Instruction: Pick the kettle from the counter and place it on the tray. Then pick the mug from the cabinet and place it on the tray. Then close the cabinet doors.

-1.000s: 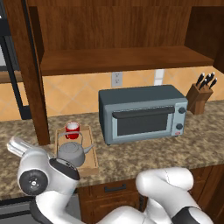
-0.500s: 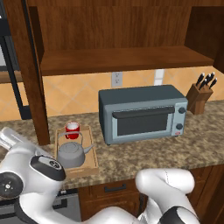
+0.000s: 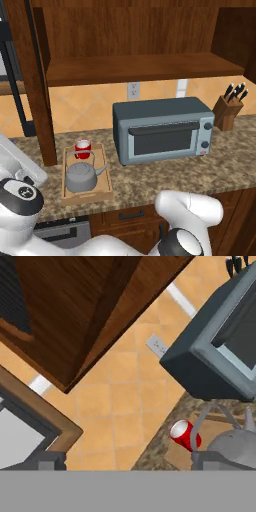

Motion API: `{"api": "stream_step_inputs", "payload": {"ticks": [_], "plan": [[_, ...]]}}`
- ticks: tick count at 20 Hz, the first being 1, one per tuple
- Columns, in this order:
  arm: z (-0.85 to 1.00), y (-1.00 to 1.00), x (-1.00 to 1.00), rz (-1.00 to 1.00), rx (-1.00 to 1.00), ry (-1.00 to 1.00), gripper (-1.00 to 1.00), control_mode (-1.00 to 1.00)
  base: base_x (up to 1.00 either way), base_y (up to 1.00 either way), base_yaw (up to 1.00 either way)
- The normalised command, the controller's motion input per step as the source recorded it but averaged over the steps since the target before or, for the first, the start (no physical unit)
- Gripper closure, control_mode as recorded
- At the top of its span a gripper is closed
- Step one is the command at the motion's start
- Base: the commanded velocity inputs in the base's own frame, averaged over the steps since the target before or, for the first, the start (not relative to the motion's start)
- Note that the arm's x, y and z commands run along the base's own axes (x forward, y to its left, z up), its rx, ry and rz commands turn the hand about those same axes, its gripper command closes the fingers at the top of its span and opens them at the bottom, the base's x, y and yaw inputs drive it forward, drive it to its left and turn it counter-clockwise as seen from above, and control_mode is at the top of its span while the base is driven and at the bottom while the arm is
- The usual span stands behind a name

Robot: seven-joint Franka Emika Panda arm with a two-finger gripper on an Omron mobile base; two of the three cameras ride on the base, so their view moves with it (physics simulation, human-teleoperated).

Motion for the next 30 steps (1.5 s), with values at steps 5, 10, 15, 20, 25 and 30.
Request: {"api": "stream_step_inputs", "payload": {"ticks": [5,10,15,20,25,30], "plan": [[0.36,0.08,-0.18,-0.35,0.00,-0.04,-1.00,-1.00,0.00,0.00,0.00],[0.32,0.01,-0.21,-0.38,0.00,-0.02,-1.00,-1.00,0.00,0.00,0.00],[0.29,0.00,-0.16,-0.36,0.00,-0.01,-1.00,-1.00,0.00,0.00,0.00],[0.26,-0.20,-0.17,-0.31,0.00,0.00,-1.00,-1.00,0.00,0.00,0.00],[0.17,-0.65,-0.30,-0.29,0.08,0.00,-1.00,-1.00,0.00,0.00,0.00],[0.36,-0.57,-0.28,-0.48,0.15,0.07,-1.00,-1.00,0.00,0.00,0.00]]}}
